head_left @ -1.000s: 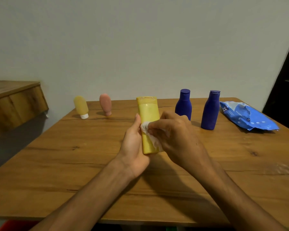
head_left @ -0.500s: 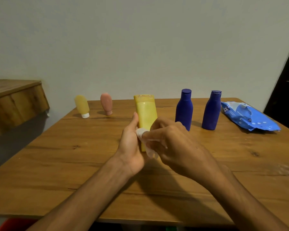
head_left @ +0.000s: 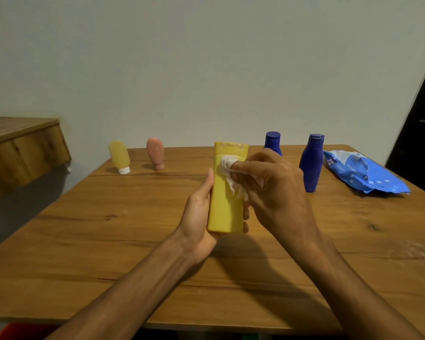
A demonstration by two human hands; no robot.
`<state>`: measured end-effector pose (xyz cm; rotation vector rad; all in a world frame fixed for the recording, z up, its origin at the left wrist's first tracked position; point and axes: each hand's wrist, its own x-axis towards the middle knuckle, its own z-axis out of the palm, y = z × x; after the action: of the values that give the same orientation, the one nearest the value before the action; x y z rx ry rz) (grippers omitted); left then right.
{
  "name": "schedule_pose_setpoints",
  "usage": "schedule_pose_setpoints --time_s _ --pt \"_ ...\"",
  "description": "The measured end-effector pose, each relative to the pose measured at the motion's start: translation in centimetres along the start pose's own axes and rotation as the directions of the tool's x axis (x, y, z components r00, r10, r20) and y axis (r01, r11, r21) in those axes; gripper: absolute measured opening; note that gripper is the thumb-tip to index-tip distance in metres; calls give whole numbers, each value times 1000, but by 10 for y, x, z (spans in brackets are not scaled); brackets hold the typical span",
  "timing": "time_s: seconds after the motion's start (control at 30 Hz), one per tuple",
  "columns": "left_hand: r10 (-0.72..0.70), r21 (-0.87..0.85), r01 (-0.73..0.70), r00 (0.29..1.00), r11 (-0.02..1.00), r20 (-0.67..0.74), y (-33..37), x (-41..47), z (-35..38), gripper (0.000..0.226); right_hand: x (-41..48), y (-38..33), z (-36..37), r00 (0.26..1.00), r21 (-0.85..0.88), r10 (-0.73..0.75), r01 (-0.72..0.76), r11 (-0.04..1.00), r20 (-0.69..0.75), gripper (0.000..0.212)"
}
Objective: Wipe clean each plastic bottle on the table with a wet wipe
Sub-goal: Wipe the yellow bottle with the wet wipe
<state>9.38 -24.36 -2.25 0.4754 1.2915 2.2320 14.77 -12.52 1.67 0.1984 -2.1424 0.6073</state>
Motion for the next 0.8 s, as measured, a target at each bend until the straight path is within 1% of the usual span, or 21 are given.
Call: schedule_pose_setpoints --time_s 0.17,0.27,0.4,0.57,0.7,0.77,0.8 --pt "-11 19 10 999 1000 52 -2 1 -2 59 4 11 -2 992 15 22 -20 1000 -121 29" --pt "-11 24 9 997 1000 81 -2 -1 1 59 5 13 -2 988 18 -6 9 1000 -153 26" --pt "14 74 -18 999 997 52 -2 -2 1 59 5 12 3 988 -7 -81 81 997 -128 26" --pt "11 160 -16 1000 987 28 -4 -2 -1 67 2 15 3 988 -59 -137 132 989 -77 33" --pt "40 261 -48 999 964 35 -6 -4 2 57 -1 11 6 981 -144 -190 182 973 -39 30" --pt "68 310 -70 998 948 18 -6 -5 2 56 -1 10 5 979 -196 -203 194 961 -25 35" --pt "84 328 -80 996 941 4 -5 -5 1 59 0 10 4 978 -205 -206 194 959 -34 33"
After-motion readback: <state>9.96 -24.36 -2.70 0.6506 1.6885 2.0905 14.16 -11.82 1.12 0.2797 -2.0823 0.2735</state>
